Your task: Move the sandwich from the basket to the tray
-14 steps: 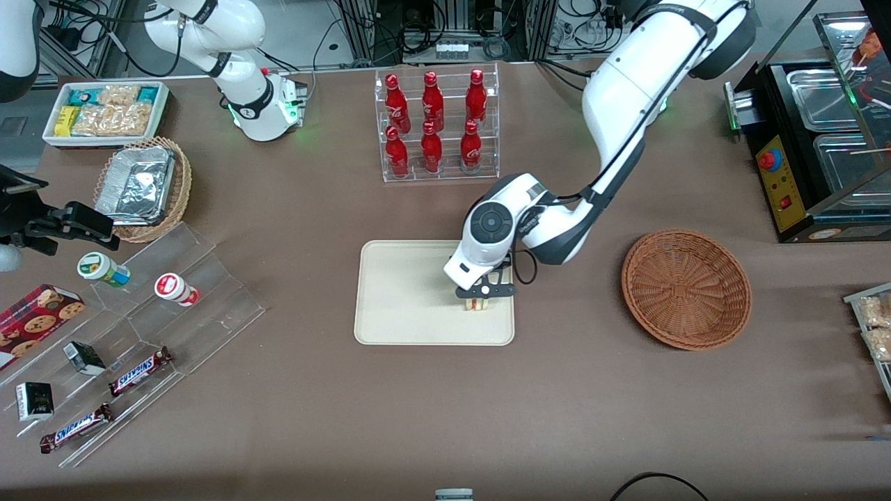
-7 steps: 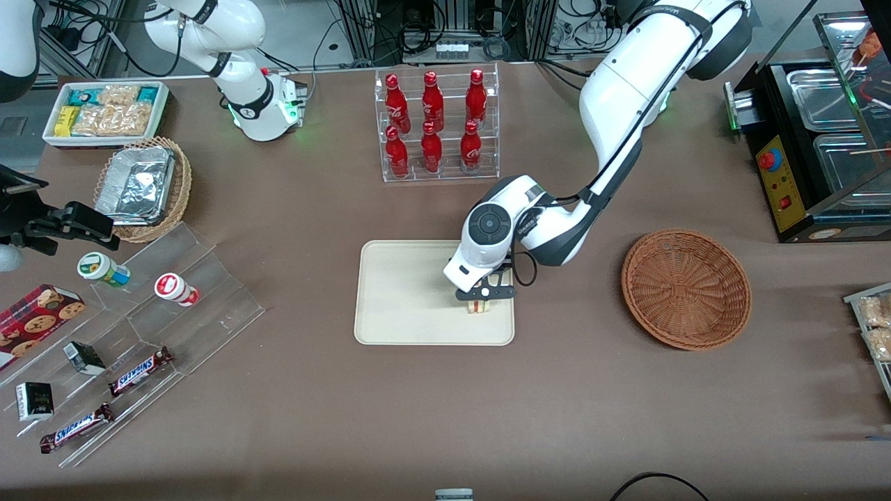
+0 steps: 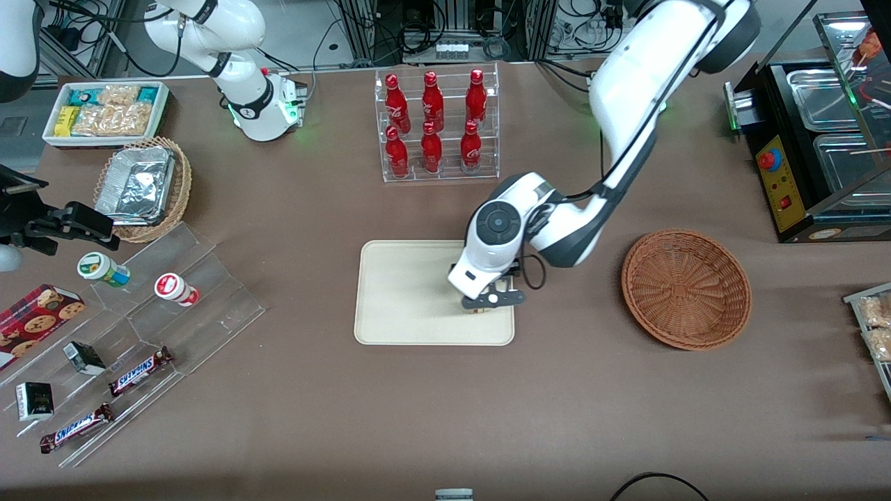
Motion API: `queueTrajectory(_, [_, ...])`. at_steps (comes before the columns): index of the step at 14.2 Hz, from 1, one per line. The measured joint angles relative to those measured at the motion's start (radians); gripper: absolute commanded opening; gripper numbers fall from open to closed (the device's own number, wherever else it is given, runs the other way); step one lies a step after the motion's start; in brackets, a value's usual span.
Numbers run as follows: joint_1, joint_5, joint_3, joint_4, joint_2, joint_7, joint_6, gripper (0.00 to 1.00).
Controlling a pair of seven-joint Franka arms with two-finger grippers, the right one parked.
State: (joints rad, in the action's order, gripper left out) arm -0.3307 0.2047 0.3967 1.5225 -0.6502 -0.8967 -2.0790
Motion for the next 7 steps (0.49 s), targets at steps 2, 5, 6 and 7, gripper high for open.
queueTrajectory(2, [0.051,-0.022,-0.001,-0.004,0.097,0.0,0.096,1.0])
queueTrajectory(5, [0.158,-0.029,-0.004,0.003,0.217,0.049,0.202,1.0])
queueTrajectory(6, [0.195,-0.033,-0.005,0.013,0.246,0.094,0.225,1.0])
queueTrajectory(7, [0.231,-0.041,-0.006,0.026,0.274,0.137,0.243,1.0])
